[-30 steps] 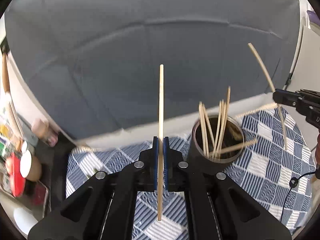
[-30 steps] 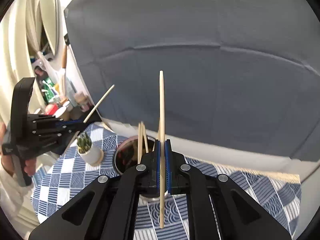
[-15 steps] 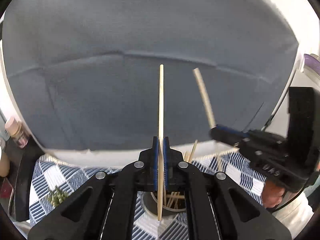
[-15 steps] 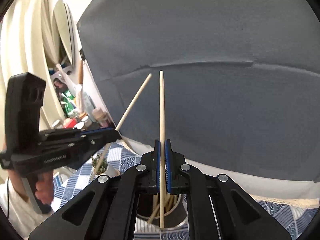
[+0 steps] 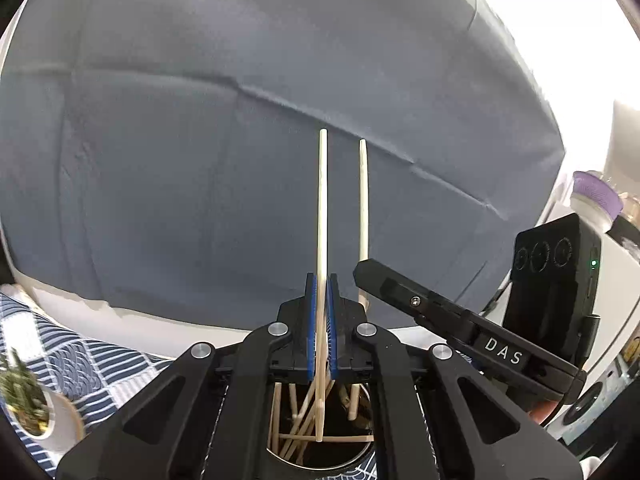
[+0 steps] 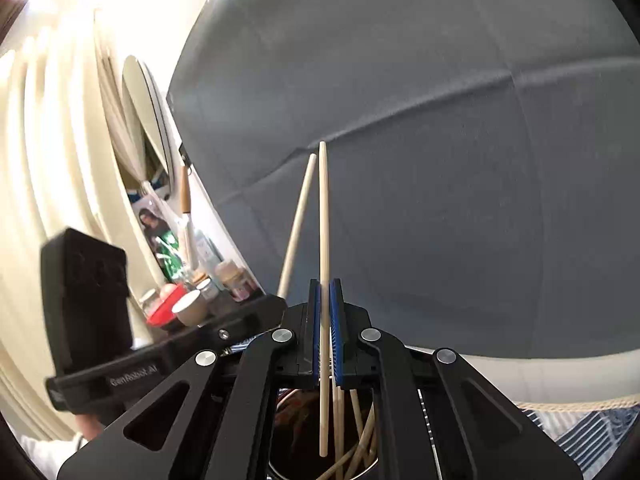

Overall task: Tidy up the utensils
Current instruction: 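Lift both sticks over the black cup and drop them in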

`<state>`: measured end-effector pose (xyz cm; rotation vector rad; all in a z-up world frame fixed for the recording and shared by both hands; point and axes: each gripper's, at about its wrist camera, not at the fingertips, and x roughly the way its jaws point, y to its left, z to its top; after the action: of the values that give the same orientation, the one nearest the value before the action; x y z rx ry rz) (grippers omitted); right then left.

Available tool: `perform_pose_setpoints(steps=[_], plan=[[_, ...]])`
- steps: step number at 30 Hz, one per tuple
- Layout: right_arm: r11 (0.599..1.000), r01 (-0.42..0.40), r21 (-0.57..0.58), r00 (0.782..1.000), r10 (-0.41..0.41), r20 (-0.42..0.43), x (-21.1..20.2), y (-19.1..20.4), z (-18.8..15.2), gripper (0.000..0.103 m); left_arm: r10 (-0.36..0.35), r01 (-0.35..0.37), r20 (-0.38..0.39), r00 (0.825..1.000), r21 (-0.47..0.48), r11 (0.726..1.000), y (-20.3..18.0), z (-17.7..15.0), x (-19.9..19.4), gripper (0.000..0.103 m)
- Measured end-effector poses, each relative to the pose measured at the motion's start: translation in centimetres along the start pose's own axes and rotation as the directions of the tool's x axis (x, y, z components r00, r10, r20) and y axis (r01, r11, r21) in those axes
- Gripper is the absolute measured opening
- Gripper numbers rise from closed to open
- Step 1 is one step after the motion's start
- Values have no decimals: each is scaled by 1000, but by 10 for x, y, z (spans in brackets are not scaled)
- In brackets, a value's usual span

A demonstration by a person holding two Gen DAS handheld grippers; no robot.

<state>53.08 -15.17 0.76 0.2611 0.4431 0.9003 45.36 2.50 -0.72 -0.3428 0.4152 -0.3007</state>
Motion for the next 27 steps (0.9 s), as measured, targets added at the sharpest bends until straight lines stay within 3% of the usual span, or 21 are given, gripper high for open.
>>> perform_pose_setpoints(steps=[12, 20, 22, 23, 25, 27], plan=[[995, 60, -79, 993, -67, -98, -7, -2, -33, 5, -15, 15, -25, 1000, 12, 1000, 10, -38, -2, 5], [986, 125, -113, 977, -142, -161, -12, 8, -45, 8, 3, 3, -105, 995, 59, 998, 13, -46, -13, 5], [984, 145, -105, 971, -162, -174, -13, 10, -47, 9, 6, 2, -115, 993, 72, 997, 14, -45, -16, 14], [983, 157, -100, 970, -173, -173, -17, 11, -48, 12, 10, 0, -126, 992, 85, 996, 14, -44, -18, 27], [978, 183, -97, 967, -197, -162, -23, 15, -48, 37, 23, -9, -130, 991, 109, 994, 14, -43, -23, 36], [971, 217, -103, 963, -230, -138, -31, 21, -47, 46, 25, -8, -138, 990, 123, 992, 14, -44, -31, 53]])
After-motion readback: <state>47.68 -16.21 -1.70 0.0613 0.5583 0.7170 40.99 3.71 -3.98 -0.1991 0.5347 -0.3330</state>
